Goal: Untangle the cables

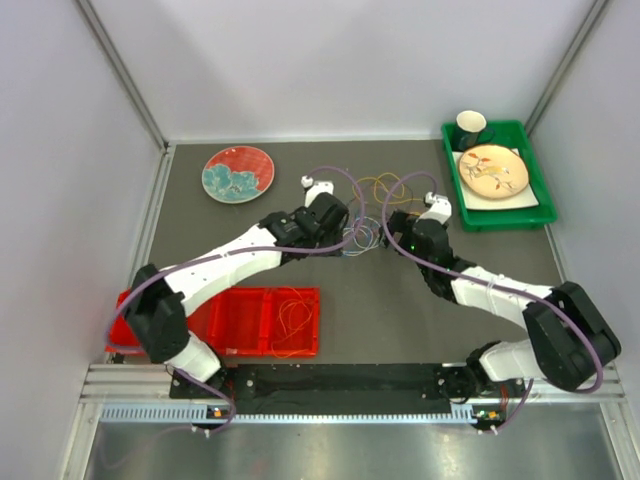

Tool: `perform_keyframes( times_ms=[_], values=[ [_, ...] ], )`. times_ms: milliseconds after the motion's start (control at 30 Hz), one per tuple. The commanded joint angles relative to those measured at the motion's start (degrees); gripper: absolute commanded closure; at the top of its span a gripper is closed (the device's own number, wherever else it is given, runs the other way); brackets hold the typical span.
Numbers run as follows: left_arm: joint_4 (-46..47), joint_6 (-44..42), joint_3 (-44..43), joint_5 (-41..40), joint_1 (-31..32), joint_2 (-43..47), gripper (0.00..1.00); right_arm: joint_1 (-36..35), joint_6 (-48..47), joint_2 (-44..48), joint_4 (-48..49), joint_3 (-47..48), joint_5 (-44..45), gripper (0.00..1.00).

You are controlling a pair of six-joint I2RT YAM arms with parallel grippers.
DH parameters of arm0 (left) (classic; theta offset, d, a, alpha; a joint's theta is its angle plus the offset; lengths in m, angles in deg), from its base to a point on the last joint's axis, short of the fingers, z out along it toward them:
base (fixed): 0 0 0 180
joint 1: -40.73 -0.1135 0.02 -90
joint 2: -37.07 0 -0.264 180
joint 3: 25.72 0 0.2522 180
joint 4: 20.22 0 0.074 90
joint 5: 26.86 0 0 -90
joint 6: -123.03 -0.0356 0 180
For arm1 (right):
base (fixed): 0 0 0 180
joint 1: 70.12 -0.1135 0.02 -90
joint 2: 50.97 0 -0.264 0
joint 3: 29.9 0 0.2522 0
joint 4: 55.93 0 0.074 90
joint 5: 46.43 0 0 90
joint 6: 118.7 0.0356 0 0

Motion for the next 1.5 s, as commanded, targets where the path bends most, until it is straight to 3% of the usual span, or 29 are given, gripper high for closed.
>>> perform_keyframes(
  times_ms=[0, 67, 167, 333, 700, 833, 1067, 1467],
  values=[
    [13.0, -7.4, -1.9, 3.1, -0.7, -3.6, 0.36, 0.0, -1.0, 0.9, 10.1, -2.9, 4.7, 0.01],
    [13.4, -7.6, -4.5, 7.1, -1.8, -7.6, 0.37, 2.4, -0.3, -0.2, 8.8, -1.6, -3.3, 0.01],
    [10.7, -6.7, -9.8, 9.4, -2.9, -14.1, 0.41, 3.3, 0.3, -3.6, 5.1, 2.1, -7.3, 0.01],
    [10.2, -6.5, -14.8, 9.5, -3.0, -21.4, 0.44, 3.6, 0.5, -2.2, 5.1, 1.4, -4.9, 0.01],
    [15.2, -6.0, -16.6, 12.2, -3.0, -28.0, 0.5, 5.1, 1.7, -0.2, 6.5, -1.4, -3.3, 0.01],
    [15.2, -5.6, -18.2, 9.8, -3.0, -29.9, 0.51, 5.8, 2.2, -0.1, 7.3, -2.0, -3.6, 0.01],
    [15.3, -9.3, -25.0, 9.7, -3.0, -33.9, 0.53, 6.5, 3.2, -0.3, 8.5, -2.9, -3.8, 0.01],
    [13.1, -17.1, -33.1, 9.3, -2.9, -38.8, 0.47, 7.6, 3.8, -0.8, 9.5, -3.3, -5.3, 0.01]
  ],
)
